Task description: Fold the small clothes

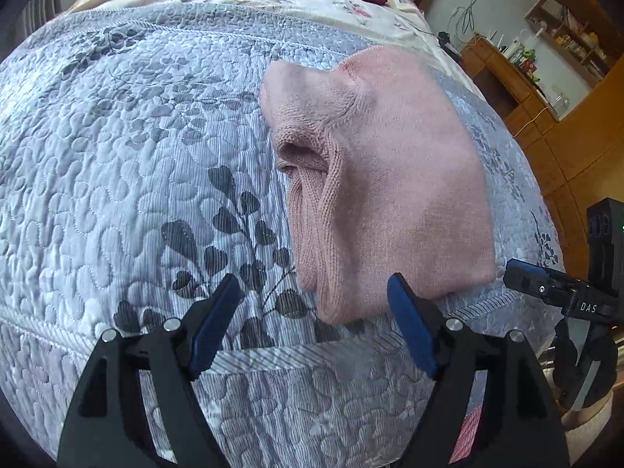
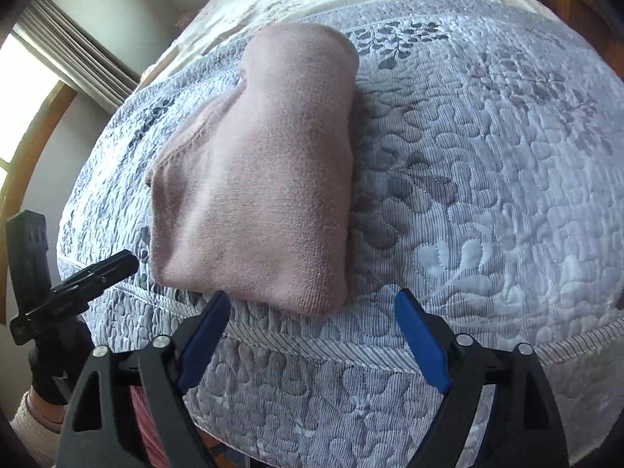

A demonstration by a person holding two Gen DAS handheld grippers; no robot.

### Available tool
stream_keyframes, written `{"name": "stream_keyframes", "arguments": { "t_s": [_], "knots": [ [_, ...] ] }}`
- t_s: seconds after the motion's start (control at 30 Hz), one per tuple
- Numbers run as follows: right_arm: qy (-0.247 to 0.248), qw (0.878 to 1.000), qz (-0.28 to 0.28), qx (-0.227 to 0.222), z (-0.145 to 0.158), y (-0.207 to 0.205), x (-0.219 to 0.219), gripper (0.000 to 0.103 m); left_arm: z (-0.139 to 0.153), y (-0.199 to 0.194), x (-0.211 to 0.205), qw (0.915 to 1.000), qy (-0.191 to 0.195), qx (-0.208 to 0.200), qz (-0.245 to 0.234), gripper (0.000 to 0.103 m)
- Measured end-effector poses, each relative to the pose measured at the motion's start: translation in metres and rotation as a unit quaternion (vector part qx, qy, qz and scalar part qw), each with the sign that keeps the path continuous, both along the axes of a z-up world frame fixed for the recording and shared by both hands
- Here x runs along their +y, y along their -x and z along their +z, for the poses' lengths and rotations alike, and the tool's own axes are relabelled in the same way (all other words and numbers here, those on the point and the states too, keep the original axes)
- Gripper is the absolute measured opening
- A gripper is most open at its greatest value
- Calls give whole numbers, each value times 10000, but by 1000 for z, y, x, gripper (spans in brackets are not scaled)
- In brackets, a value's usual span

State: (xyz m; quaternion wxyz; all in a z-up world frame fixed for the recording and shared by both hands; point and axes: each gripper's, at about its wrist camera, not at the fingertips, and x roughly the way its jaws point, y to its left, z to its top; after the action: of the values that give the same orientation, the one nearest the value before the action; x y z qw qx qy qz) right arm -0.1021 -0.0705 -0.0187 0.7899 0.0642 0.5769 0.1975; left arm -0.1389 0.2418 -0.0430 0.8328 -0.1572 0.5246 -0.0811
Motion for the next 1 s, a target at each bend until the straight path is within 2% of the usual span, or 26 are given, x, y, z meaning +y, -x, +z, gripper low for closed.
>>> {"name": "stream_keyframes", "arguments": {
  "t_s": [0.27, 0.33, 0.5, 0.63, 0.87, 1.0],
  "knots": [
    [654, 9973, -134, -294, 27, 25, 14, 95, 25, 24, -4, 9978, -601, 116, 270, 83],
    [737, 9965, -137, -373, 33, 29, 16, 95, 31, 31, -6, 9964, -781, 123, 301, 87],
    [854, 9950, -189, -481, 45, 41, 18, 99, 41, 46, -7, 9957, -858, 93, 326, 87],
    [1029, 9929, -179, -571, 53, 51, 21, 99, 48, 55, -11, 9956, -876, 92, 335, 87],
    [957, 9929, -193, -682, 67, 67, 21, 99, 62, 69, -19, 9952, -917, 25, 333, 87],
    [1087, 9910, -268, -735, 76, 73, 21, 99, 71, 76, -23, 9944, -1014, -58, 305, 87]
  ]
}}
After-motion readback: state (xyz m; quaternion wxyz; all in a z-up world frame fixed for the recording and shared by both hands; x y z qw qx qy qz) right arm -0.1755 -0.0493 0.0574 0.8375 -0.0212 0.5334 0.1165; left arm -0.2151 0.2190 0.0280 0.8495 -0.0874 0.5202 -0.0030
